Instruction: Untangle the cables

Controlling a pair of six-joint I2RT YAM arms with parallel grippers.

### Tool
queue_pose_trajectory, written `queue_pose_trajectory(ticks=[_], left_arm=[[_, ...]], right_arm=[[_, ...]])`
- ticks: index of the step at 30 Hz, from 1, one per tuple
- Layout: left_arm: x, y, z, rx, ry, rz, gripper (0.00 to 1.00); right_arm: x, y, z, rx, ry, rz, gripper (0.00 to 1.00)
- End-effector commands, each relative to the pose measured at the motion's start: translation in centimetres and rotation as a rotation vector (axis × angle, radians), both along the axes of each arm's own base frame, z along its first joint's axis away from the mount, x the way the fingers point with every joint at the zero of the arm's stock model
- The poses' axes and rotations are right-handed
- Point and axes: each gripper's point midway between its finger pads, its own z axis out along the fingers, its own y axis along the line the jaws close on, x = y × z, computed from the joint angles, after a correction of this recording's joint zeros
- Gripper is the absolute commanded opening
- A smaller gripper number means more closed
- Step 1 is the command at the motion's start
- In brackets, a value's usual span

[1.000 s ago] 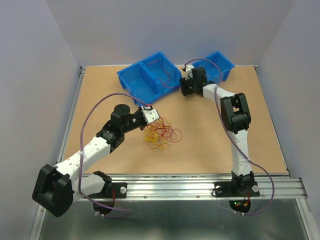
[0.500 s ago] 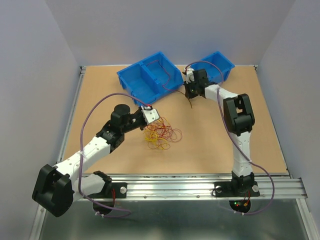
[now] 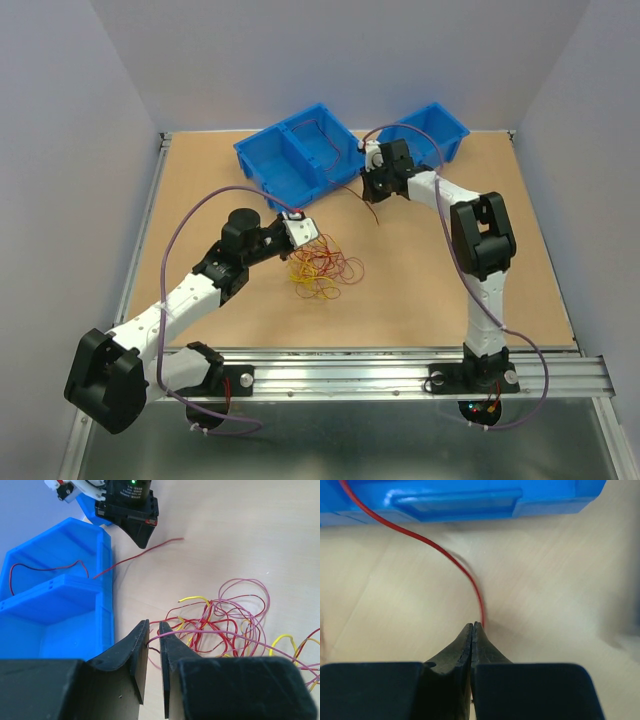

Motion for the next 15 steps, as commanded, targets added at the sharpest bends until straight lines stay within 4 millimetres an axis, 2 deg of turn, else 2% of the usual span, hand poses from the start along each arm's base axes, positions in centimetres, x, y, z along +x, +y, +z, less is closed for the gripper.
queue_pose_trajectory(ticks=[1, 7, 10, 11, 15], left_arm=[[0.1, -0.5, 3.8, -0.061, -0.087, -0.016, 0.26], [0.1, -0.5, 3.7, -0.061, -0.084, -0.016, 0.26], [0.1, -0.4, 4.0, -0.063, -0.09, -0.011, 0.26], [0.1, -0.4, 3.9, -0.064, -0.088, -0.012, 0.26], [0.1, -0.4, 3.9, -0.063, -0.09, -0.013, 0.26]], right_arm=[[-0.3, 0.3, 4.5, 0.064, -0.08, 0.001, 0.01], [-0.2, 1.5, 7.3, 0.154, -0.136, 0.027, 0.01], [0.4, 1.4, 7.0, 0.14, -0.136, -0.006, 0.26], [0.6, 0.9, 6.6, 0.116, -0.142, -0.021, 0.42], [1.0, 0.2, 5.7, 0.064, -0.167, -0.017, 0.54]])
